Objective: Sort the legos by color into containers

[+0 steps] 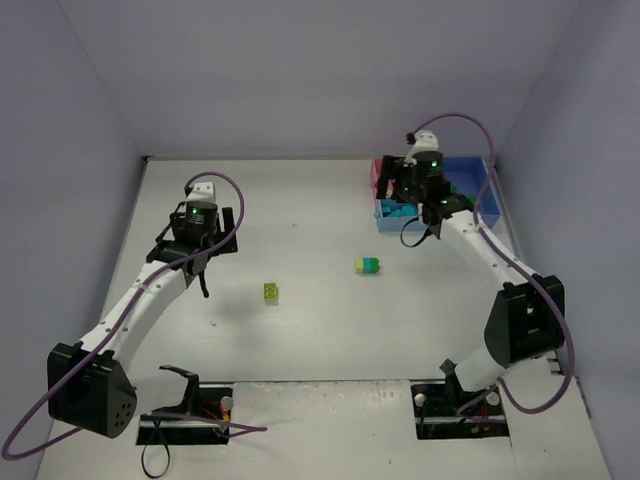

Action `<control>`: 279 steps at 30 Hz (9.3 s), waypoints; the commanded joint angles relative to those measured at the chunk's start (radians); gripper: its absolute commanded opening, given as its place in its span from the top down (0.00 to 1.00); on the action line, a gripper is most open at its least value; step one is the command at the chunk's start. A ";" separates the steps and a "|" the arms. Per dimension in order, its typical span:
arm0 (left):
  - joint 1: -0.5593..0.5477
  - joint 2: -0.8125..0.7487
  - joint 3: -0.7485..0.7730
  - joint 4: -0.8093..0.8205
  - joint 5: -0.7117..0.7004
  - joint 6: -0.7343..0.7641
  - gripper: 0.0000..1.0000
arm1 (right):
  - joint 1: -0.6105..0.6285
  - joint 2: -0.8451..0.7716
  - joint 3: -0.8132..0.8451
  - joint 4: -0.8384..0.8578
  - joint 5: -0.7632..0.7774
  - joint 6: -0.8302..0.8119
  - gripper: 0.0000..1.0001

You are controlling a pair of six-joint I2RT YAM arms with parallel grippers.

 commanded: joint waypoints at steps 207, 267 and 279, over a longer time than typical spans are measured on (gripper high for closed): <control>-0.407 0.325 0.254 0.210 0.889 0.672 1.00 | -0.031 -0.278 -0.407 -0.033 -0.695 0.298 0.33; -0.409 0.110 0.179 0.246 0.824 0.651 1.00 | 0.194 -0.200 -0.177 -0.014 -0.854 0.344 0.93; -0.377 0.102 0.068 0.241 0.770 0.625 1.00 | 0.010 -0.237 -0.132 -0.091 -0.886 0.284 1.00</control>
